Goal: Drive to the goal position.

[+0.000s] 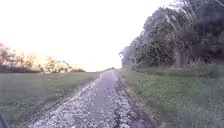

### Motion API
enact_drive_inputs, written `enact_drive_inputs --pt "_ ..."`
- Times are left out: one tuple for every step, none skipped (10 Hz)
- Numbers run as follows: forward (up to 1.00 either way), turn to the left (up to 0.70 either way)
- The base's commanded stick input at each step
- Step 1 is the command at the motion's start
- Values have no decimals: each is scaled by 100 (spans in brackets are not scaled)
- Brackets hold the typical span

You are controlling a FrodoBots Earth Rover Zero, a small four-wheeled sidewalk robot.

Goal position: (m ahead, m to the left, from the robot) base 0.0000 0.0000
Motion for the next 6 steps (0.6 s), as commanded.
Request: enact_drive_inputs --pt "67 0" --pt "67 0" --pt "67 0" --pt "67 0" --pt "68 0" --pt "68 0"
